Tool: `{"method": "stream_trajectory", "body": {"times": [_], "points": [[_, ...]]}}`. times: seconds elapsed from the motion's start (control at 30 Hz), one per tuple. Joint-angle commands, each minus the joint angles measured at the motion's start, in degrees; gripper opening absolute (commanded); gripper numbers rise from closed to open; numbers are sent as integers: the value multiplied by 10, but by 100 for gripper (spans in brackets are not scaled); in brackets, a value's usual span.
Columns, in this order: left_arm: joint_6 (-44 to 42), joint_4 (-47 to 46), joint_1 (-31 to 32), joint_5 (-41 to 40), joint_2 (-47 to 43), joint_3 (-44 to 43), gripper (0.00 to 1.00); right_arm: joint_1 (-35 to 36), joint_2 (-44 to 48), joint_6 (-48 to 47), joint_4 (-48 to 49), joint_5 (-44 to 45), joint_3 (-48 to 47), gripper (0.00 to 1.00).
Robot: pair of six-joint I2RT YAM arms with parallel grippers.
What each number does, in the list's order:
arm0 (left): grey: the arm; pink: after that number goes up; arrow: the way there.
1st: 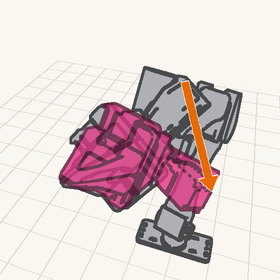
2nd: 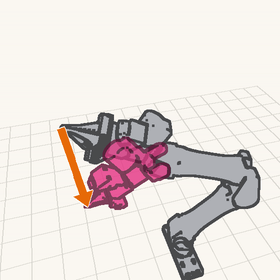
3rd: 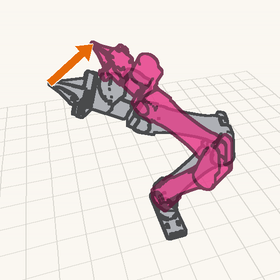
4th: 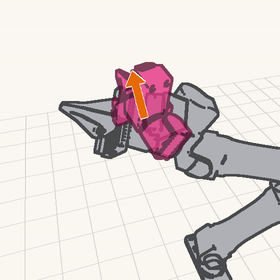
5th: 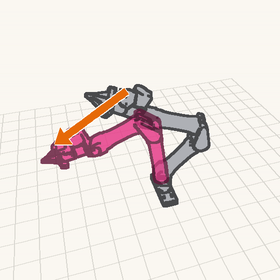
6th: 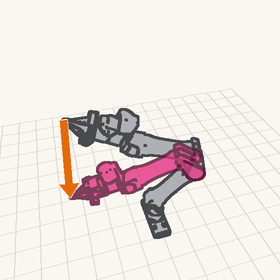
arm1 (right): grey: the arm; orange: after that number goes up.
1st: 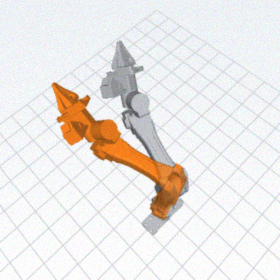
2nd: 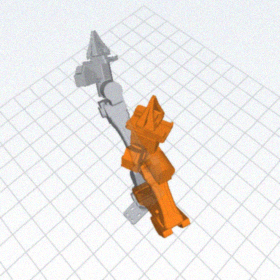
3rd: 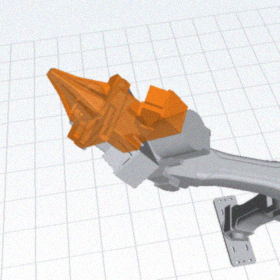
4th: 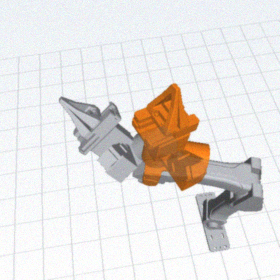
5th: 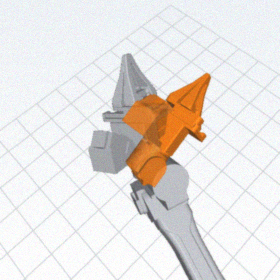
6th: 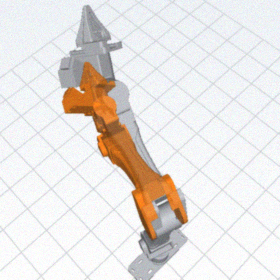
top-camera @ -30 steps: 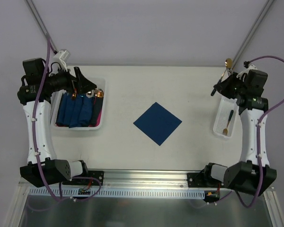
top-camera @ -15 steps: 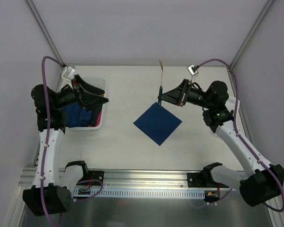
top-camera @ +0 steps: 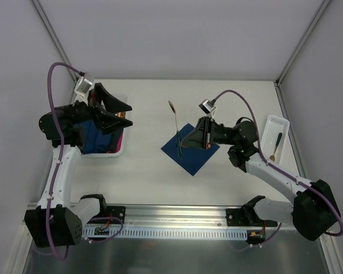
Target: Place the utensils on the paper napkin and roll it up
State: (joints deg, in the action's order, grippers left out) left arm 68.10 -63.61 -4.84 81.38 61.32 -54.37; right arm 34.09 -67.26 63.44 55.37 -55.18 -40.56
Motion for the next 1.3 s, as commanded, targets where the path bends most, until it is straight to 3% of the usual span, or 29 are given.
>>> {"method": "stream_trajectory", "body": {"times": [0.0,0.03,0.07,0.1,0.13,0.4,0.63,0.8,1.0,1.27], "points": [[-132,68,10,119,-78,12,75,22,15,89,140,-37,23,0],[-312,168,14,123,-99,8,74,27,15,97,156,-38,28,0],[-428,297,18,127,-122,-1,73,34,15,105,162,-39,39,0],[-553,557,22,129,-150,-34,71,52,13,114,167,-41,43,0],[-671,606,26,134,-155,-41,70,61,12,116,170,-42,45,0],[-676,605,27,158,-136,-32,68,152,-13,85,126,-58,57,0],[-672,604,39,171,-130,-15,67,184,-39,77,115,-61,43,0],[-676,603,43,190,-133,-3,60,190,-69,110,162,-61,37,0],[-676,603,46,221,-142,18,57,190,-114,171,250,-57,18,0],[-676,598,46,230,-161,47,57,191,-133,195,272,-65,7,0]]}}
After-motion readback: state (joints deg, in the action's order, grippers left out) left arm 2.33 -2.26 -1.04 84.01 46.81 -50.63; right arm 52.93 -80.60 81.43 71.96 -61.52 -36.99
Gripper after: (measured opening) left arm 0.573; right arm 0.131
